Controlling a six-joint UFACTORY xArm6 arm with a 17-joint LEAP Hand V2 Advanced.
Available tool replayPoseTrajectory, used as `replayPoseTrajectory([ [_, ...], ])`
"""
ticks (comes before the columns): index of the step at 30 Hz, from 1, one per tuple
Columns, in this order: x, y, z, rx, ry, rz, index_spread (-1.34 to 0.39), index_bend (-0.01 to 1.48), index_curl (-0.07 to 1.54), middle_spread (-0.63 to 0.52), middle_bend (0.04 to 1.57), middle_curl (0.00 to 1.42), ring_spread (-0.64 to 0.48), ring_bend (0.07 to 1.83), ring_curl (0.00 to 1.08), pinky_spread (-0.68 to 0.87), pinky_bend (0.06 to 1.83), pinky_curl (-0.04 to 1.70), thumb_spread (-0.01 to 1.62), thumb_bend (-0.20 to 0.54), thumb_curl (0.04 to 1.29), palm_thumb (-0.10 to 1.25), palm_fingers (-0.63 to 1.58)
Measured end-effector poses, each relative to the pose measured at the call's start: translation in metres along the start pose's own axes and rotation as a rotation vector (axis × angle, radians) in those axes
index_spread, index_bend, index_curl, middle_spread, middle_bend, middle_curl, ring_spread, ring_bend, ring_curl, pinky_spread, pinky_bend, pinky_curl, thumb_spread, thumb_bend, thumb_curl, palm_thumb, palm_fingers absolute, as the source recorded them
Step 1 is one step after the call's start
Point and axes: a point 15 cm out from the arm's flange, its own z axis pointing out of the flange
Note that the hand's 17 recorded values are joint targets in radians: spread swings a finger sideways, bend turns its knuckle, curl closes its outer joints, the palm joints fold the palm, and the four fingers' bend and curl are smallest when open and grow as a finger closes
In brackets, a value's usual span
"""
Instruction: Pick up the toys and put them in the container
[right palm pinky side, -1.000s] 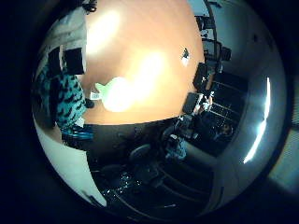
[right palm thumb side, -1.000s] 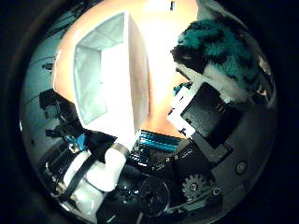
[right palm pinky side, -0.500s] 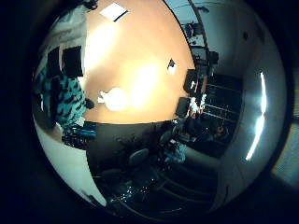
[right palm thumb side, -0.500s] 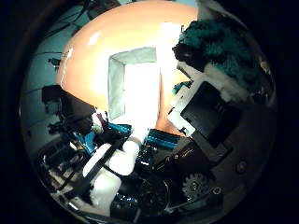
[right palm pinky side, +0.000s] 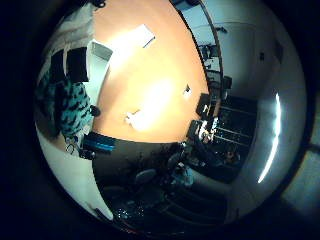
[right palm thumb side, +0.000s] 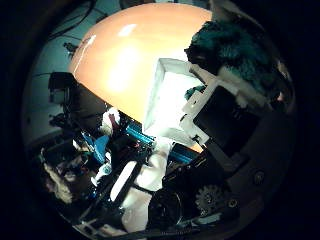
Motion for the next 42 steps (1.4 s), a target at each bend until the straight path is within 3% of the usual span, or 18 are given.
replayPoseTrajectory([
  [11,-0.09,-0.037,-0.006,0.003,-0.024,-0.108,-0.34,0.88,1.09,-0.25,1.12,1.09,-0.25,1.31,0.84,-0.25,1.18,0.99,1.1,-0.012,0.63,1.05,1.05],
  [17,-0.104,-0.039,-0.008,0.012,-0.037,-0.114,-0.34,0.87,1.1,-0.25,1.12,1.1,-0.25,1.31,0.84,-0.24,1.17,1.0,1.1,-0.012,0.63,1.05,1.05],
  [26,-0.103,-0.041,-0.012,0.036,-0.042,-0.097,-0.34,0.88,1.09,-0.25,1.1,1.1,-0.26,1.29,0.83,-0.25,1.15,1.0,1.2,-0.012,0.56,0.97,1.07],
  [42,-0.069,-0.031,-0.015,0.074,-0.043,-0.02,-0.35,0.86,1.08,-0.25,1.09,1.1,-0.25,1.32,0.8,-0.25,1.16,0.98,1.24,-0.01,0.49,1.02,1.08],
])
